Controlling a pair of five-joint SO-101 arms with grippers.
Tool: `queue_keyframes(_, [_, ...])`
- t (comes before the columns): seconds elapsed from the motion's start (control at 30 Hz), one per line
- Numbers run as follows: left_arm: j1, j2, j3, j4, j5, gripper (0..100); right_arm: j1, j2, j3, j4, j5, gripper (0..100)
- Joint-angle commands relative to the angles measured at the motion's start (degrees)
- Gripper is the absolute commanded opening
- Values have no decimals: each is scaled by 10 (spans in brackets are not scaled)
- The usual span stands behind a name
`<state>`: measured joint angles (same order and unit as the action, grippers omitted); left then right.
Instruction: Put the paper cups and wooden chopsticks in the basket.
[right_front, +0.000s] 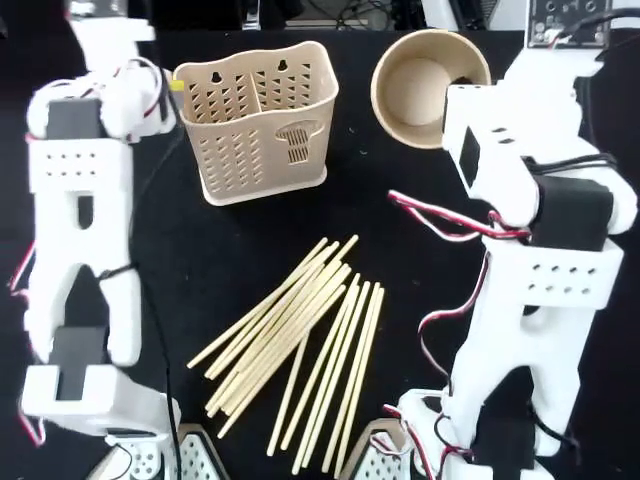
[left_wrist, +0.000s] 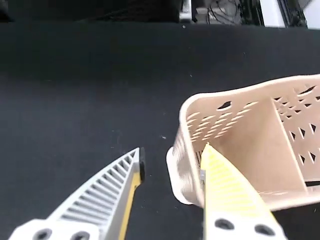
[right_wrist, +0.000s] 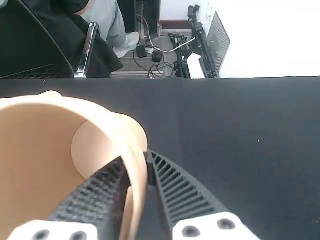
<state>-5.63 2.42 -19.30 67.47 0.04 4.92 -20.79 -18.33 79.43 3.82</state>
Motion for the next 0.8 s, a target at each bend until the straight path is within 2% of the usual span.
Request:
queue_keyframes(0.0, [13,16,-54,-12,4,207,-8,0,-27,-15,-4,12])
queue_keyframes(0.4, [18,123,-87,-11,4,201,-9,2,-23,-14,-4,12])
queue_keyframes(0.47, [18,134,-87,-13,4,163,-9,1,-19,-13,-4,12])
queue_keyframes(0.57, [17,133,-102,-11,-1,34,-9,1,-12,-14,-4,12])
queue_keyframes(0.77, [19,138,-172,26,-2,46,-9,1,10,-18,-4,12])
